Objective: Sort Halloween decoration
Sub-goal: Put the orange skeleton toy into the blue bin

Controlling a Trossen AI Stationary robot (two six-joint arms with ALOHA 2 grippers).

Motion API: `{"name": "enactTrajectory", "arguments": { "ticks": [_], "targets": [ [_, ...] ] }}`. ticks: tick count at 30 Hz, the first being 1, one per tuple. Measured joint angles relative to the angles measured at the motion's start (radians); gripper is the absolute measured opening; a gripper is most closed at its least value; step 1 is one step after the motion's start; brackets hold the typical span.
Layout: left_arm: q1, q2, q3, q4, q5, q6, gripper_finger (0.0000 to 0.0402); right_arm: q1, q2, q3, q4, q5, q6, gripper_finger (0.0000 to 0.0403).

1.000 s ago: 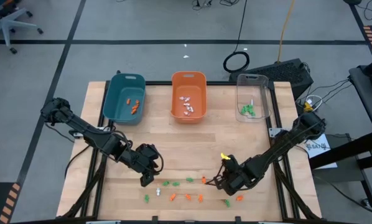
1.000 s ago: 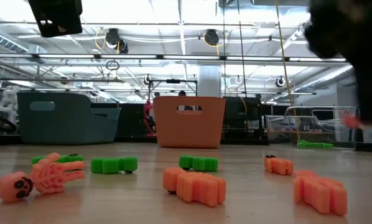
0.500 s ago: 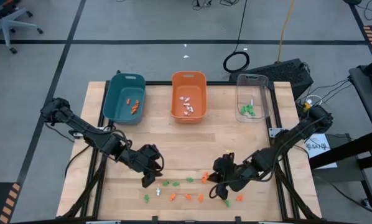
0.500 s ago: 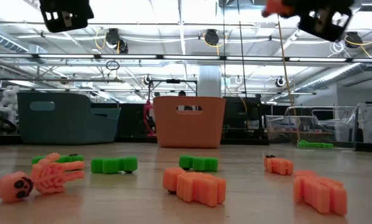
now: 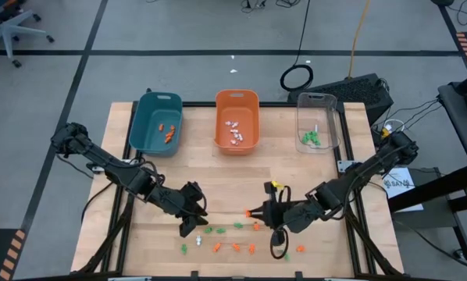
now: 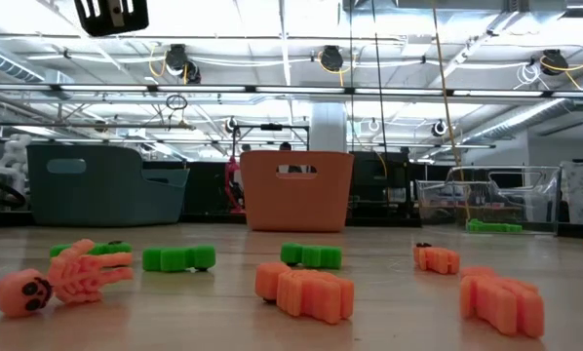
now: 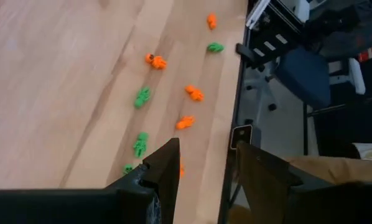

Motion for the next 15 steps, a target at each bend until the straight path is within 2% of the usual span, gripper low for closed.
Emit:
{"name": "enactTrajectory", "arguments": {
  "ticks": [4, 8, 15],
  "targets": [
    [0.0, 0.0, 0.02, 0.011, 0.0, 0.001, 0.0159, -0.017, 0.0, 0.072, -0.13, 0.02, -0.126, 0.0],
    [0.002, 0.0, 0.028, 0.037, -0.01, 0.038, 0.0159, -0.031, 0.0, 0.12, -0.268, 0.021, -0.149, 0.0],
    [0.002, 0.0, 0.03, 0.062, -0.023, 0.055, 0.0159, -0.039, 0.0, 0.127, -0.284, 0.02, -0.149, 0.0]
  ]
}}
